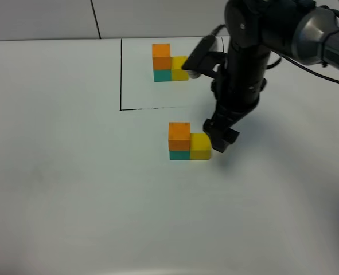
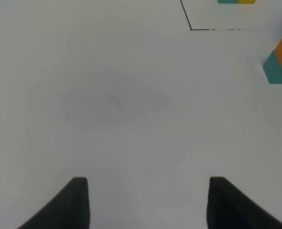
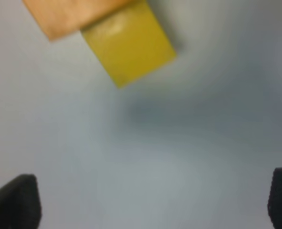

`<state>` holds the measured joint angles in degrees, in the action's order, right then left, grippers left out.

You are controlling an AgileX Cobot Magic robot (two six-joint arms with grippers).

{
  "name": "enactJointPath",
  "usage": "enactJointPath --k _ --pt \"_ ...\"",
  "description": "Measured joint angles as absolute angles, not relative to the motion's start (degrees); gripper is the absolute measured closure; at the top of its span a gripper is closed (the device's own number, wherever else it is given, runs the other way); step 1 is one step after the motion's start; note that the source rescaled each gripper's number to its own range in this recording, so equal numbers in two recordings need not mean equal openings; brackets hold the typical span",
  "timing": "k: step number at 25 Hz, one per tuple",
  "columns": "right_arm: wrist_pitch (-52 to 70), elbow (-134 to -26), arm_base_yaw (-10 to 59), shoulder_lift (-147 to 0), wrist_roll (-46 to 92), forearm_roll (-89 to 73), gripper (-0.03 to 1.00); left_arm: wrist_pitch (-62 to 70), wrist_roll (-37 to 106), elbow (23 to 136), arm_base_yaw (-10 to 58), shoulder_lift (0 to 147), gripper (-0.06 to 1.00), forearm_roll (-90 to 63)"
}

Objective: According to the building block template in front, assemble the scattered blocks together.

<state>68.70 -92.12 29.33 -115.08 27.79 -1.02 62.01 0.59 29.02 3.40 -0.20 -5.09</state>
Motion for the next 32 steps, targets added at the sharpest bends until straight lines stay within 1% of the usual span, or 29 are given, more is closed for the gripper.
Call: enactJointPath --k 6,9,11,15,18,21,25,32 --pt "52.21 -72.35 21.23 -103.83 16.75 -2.77 -0.03 62.01 0.65 29.02 3.4 -0.2 0.73 -5.09" --pt "45.97 -63.49 17.01 -98.52 10.64 -3.31 -0.03 62.01 0.65 29.02 3.4 -0.2 0.73 -5.09" --pt "43.73 -58.83 14.8 -95.57 7.16 -3.33 -0.03 62.01 0.65 29.02 3.4 -0.2 0.73 -5.09" --pt "42.69 -53.9 11.04 -91.81 4.51 -3.45 -0.03 62.01 0.65 29.02 3.4 -0.2 0.73 -5.09" --pt "41.42 -53.84 8.33 -91.67 4.32 -3.51 -0.03 62.01 0.65 29.02 3.4 -0.2 0.73 -5.09" --pt "39.61 -56.69 4.53 -91.67 4.25 -3.09 -0.03 62.01 0.65 29.02 3.4 -0.2 0.73 -5.09" --pt "40.26 -64.01 1.49 -92.29 4.81 -2.72 -0.03 62.01 0.65 29.02 3.4 -0.2 0.73 -5.09" --pt "47.42 -80.61 1.21 -102.46 5.15 -2.15 -0.03 62.01 0.65 29.02 3.4 -0.2 0.73 -5.09"
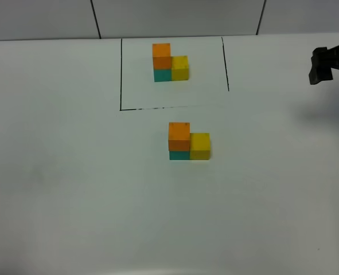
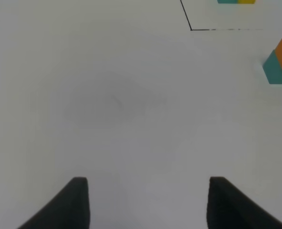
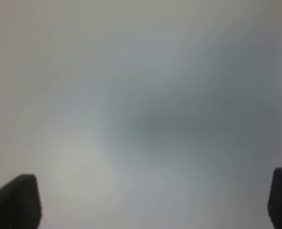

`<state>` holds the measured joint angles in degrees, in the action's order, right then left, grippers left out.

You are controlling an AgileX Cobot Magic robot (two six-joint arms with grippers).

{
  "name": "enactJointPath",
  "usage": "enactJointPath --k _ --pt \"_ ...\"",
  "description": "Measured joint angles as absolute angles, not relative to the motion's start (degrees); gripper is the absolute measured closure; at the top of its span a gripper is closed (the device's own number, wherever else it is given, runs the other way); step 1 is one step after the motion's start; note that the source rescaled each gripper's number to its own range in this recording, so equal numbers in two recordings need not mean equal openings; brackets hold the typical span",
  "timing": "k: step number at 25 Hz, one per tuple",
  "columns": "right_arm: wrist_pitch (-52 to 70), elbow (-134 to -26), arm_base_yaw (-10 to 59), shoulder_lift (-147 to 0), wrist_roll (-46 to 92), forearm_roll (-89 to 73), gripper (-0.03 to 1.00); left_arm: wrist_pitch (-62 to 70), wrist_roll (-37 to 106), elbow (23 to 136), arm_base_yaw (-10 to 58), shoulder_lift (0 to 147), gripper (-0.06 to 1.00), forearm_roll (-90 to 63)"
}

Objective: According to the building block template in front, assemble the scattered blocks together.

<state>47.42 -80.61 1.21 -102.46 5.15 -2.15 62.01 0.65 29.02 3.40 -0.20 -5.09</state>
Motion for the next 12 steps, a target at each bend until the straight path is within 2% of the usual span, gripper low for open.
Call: enactJointPath --k 5,12 --pt "49.0 -89.08 1.19 -106.93 4.95 0.33 -0.03 62.01 0.65 29.02 3.4 -0.2 0.73 -5.09" --pt "48.59 -90.33 1.5 -106.15 4.09 1.54 -0.03 62.01 0.69 29.02 3.4 -0.2 0.73 -5.09"
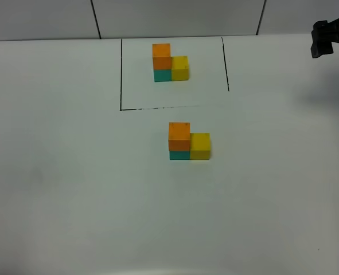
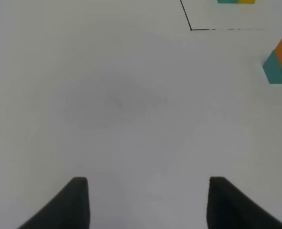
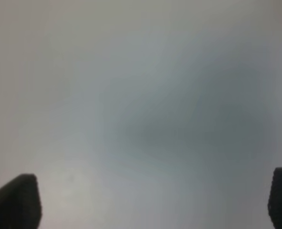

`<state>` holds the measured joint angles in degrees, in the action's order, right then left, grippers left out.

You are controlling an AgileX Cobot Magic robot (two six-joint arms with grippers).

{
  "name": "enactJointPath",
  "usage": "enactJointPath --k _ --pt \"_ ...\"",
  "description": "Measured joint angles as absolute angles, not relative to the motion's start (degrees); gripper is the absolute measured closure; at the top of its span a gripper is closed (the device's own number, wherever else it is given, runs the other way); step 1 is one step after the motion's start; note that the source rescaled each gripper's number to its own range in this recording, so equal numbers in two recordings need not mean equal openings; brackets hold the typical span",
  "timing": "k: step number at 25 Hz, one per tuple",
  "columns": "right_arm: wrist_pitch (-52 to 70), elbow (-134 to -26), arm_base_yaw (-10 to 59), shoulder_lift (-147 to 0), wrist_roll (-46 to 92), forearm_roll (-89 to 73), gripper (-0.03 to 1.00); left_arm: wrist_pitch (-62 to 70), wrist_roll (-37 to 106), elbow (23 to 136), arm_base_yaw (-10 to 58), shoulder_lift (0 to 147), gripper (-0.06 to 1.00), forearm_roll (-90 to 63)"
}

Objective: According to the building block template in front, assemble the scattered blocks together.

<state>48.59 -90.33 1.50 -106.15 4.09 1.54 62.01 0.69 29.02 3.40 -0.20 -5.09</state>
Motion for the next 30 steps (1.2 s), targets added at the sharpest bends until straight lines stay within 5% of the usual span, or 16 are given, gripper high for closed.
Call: enactJointPath --k 9,30 --pt "43.11 -87.98 1.5 -99.29 2.01 4.28 -0.03 62.01 0.69 29.02 3.4 -0.2 0.73 -5.09" --pt "40.49 -54.33 0.41 -56.86 -9.55 14.25 -0.03 62.01 0.69 29.02 3.4 -0.2 0.73 -5.09"
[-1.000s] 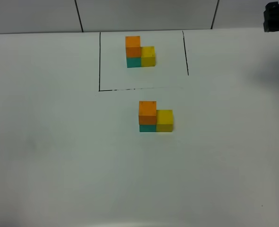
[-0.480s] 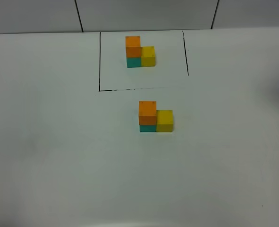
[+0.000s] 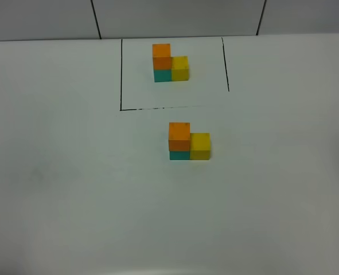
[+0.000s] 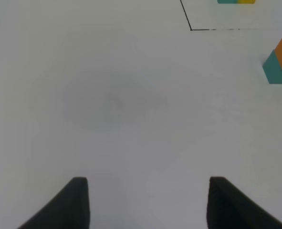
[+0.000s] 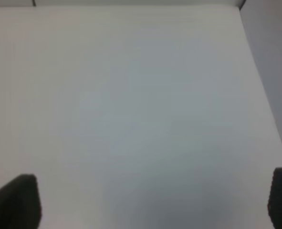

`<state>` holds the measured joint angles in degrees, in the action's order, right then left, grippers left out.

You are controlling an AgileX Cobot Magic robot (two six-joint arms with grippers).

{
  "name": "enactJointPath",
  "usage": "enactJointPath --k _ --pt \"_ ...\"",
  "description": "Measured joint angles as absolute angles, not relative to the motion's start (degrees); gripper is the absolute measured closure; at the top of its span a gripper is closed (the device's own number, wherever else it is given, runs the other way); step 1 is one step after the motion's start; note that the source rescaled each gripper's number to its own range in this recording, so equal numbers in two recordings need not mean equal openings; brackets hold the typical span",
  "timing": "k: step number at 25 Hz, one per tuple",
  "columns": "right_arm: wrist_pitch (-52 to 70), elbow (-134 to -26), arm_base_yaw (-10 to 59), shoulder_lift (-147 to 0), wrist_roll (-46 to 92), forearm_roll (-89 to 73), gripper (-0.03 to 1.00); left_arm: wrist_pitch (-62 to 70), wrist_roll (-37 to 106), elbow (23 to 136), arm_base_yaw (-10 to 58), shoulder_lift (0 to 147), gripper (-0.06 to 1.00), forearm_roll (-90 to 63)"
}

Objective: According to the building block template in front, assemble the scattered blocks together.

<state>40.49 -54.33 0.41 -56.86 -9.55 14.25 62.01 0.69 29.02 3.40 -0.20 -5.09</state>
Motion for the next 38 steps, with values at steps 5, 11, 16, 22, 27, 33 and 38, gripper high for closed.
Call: enactJointPath --k 5,11,16,22,27,33,38 --pt "41.58 -47.21 -2.83 -42.53 -9.62 14.04 -0.03 62.01 0.63 29.02 3.4 -0.2 0.73 -5.09" --pt "44.87 -42.41 -2.83 -26.24 -9.66 12.79 -0.03 62.01 0.63 29.02 3.4 -0.2 0.73 -5.09" --pt "49.58 -39.87 -2.83 -17.27 -9.66 12.73 -0.03 62.01 0.63 29.02 3.4 -0.2 0.73 -5.09" --pt "54.13 -35.55 -2.83 -8.67 -9.61 12.33 -0.03 62.01 0.63 29.02 3.4 -0.2 0.73 -5.09" --pt "57.45 -33.55 -2.83 -3.23 -9.61 10.94 -0.03 62.01 0.63 29.02 3.4 -0.2 0.73 -5.09" --pt "61.11 -31.2 -2.83 0.25 -8.95 7.79 -0.03 62.01 0.63 29.02 3.4 -0.2 0.73 -5.09" --pt "62.13 -30.97 -2.83 0.25 -4.52 7.21 -0.03 62.01 0.63 29.02 3.4 -0.2 0.73 -5.09"
